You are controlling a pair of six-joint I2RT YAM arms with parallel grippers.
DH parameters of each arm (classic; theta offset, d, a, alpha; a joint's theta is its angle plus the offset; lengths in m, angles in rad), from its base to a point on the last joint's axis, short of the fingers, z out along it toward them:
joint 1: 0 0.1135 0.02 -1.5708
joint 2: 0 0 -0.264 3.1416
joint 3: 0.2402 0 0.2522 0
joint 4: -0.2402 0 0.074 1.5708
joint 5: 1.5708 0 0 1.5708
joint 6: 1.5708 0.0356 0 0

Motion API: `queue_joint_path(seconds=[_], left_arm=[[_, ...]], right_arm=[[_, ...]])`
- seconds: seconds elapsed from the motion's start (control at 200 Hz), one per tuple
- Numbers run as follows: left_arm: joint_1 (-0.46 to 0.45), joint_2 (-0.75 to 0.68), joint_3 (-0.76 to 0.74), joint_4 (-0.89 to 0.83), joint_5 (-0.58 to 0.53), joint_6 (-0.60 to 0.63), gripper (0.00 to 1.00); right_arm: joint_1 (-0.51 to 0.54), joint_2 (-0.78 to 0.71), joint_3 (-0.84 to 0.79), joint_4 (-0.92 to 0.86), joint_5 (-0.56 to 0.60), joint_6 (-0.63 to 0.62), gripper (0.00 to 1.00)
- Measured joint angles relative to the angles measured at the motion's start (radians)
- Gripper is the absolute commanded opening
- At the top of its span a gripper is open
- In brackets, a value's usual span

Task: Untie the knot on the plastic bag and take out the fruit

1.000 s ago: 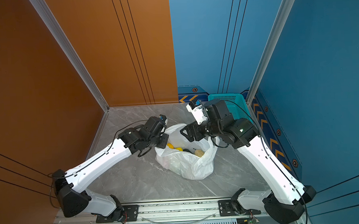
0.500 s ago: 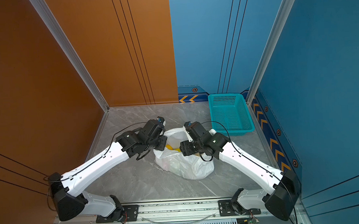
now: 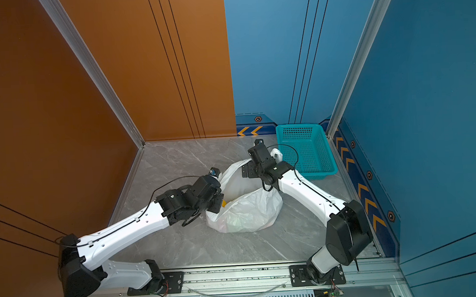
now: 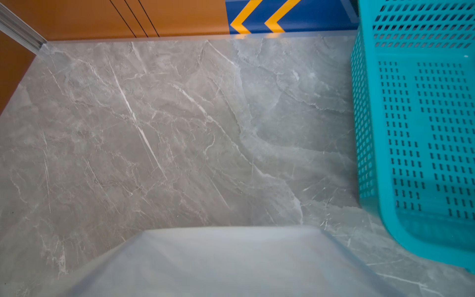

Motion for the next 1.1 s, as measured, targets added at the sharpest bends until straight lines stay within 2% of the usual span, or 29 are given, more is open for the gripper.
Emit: queue_joint_path(seconds=[0.16,0.36,0.651,0.851,0.976,1.101], left_arm=[[0.002,-0.022,0.004,0.013,-0.042,-0.031,0.00],[0.009,-0.029,0.016,0.020,-0.064,-0.054,0.00],[0.009,-0.029,0.015,0.028,-0.069,-0.083,0.00],[0.011,-0.029,0.014,0.027,-0.087,-0.106,0.00],[0.013,-0.028,0.014,0.025,-0.093,-0.120,0.00],[0.013,-0.028,0.014,0.016,-0.093,-0.135,0.00]], right_arm=[[0.027,-0.018,0.060,-0.114,-0.111,-0.060,1.00],[0.140,-0.153,-0.050,-0.218,-0.145,-0.066,1.00],[0.235,-0.275,-0.250,-0.223,-0.039,-0.021,1.00],[0.375,-0.413,-0.408,-0.256,0.050,0.047,1.00],[0.443,-0.491,-0.506,-0.269,0.066,0.114,1.00],[0.487,-0.480,-0.595,-0.275,0.059,0.177,1.00]])
